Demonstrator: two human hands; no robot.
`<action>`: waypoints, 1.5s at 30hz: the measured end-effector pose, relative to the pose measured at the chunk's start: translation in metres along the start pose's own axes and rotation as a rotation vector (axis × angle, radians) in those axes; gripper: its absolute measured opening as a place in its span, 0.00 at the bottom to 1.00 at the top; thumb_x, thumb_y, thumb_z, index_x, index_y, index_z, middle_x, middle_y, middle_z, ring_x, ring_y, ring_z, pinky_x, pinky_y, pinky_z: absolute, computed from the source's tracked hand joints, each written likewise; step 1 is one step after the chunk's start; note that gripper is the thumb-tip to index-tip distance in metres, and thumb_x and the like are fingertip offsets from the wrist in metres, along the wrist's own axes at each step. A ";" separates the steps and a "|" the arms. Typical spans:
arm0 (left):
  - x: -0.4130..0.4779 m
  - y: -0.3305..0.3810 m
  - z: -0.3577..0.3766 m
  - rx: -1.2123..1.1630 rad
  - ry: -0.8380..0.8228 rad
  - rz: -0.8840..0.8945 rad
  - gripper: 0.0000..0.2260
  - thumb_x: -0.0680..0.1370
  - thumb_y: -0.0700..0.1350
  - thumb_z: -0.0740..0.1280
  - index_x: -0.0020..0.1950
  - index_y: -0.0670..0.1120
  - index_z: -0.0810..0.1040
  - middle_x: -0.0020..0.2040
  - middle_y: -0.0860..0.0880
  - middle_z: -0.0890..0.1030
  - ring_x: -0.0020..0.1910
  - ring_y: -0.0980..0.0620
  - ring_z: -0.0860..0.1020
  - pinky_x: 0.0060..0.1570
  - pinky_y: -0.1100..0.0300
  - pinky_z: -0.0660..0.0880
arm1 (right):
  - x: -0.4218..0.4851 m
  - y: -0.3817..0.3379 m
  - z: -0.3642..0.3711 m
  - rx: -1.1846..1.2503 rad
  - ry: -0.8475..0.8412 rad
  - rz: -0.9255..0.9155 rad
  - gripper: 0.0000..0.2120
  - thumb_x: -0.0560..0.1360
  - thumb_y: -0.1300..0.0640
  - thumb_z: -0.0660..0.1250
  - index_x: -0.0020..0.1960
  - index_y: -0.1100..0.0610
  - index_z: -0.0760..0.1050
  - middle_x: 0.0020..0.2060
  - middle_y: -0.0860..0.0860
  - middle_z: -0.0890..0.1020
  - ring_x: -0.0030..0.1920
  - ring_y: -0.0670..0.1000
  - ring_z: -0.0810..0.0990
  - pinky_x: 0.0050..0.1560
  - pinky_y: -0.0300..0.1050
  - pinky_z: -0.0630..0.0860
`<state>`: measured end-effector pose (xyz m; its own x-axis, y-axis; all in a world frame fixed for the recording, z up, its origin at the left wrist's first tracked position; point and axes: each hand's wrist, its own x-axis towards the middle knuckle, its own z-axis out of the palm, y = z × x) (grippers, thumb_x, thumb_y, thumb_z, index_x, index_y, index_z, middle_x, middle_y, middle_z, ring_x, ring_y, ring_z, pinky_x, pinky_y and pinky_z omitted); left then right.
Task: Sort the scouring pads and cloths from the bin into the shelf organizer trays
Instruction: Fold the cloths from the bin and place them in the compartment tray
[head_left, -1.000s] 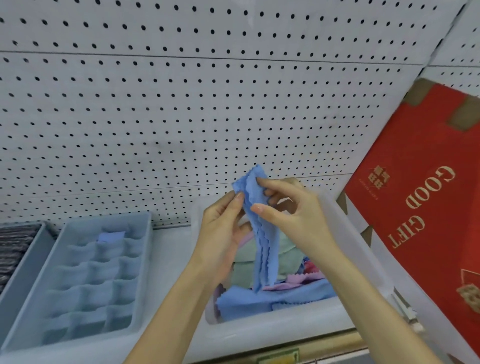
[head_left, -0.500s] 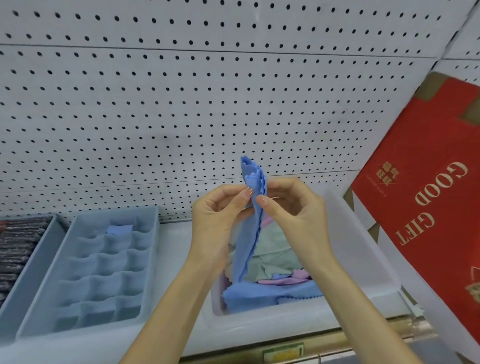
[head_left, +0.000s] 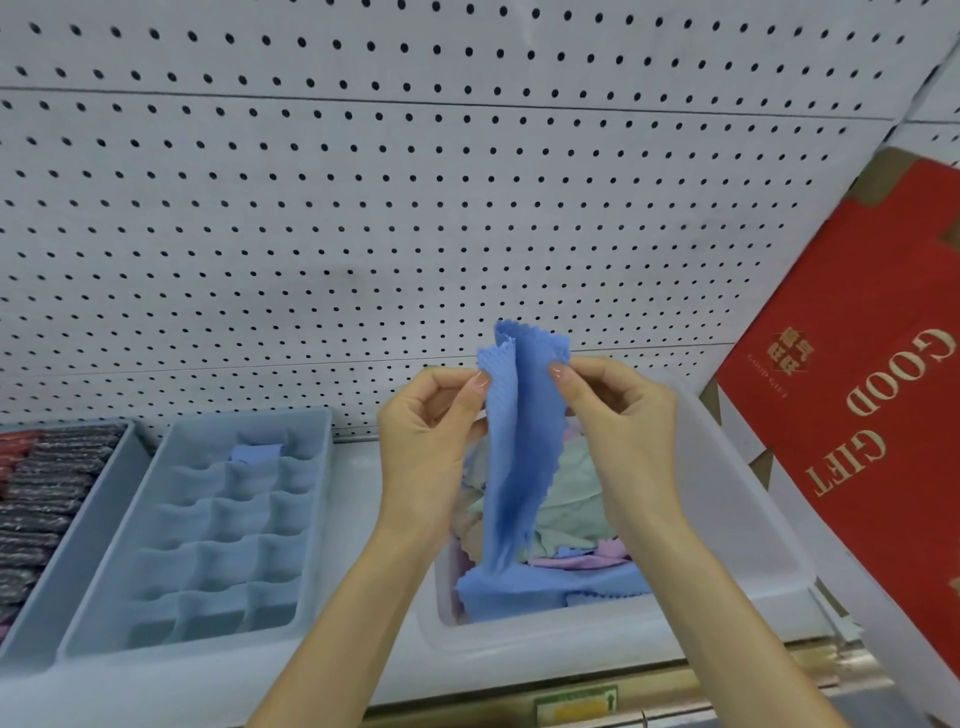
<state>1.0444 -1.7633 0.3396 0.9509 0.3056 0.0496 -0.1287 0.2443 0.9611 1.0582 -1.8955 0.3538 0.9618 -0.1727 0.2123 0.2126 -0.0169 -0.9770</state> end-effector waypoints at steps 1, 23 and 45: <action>0.000 -0.001 -0.001 0.029 0.034 0.015 0.05 0.78 0.36 0.66 0.42 0.41 0.79 0.41 0.46 0.84 0.43 0.49 0.83 0.47 0.53 0.81 | 0.001 0.000 -0.001 0.002 0.022 0.004 0.07 0.73 0.64 0.71 0.40 0.54 0.82 0.33 0.43 0.83 0.35 0.41 0.79 0.39 0.32 0.74; 0.010 0.031 0.000 -0.098 -0.017 -0.044 0.09 0.82 0.46 0.60 0.43 0.47 0.75 0.34 0.48 0.75 0.31 0.53 0.70 0.32 0.59 0.68 | 0.015 -0.025 -0.023 0.293 -0.344 0.219 0.10 0.64 0.47 0.74 0.38 0.53 0.82 0.33 0.50 0.82 0.30 0.47 0.78 0.30 0.38 0.74; -0.019 0.047 0.016 -0.244 -0.344 -0.001 0.10 0.74 0.37 0.68 0.34 0.46 0.74 0.30 0.50 0.78 0.26 0.55 0.76 0.28 0.66 0.72 | -0.017 -0.035 0.009 0.466 -0.330 -0.007 0.17 0.60 0.57 0.76 0.48 0.46 0.84 0.36 0.48 0.82 0.39 0.48 0.82 0.44 0.39 0.79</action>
<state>1.0251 -1.7724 0.3887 0.9843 -0.0097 0.1762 -0.1513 0.4682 0.8706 1.0360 -1.8830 0.3846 0.9472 0.1437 0.2865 0.2003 0.4323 -0.8792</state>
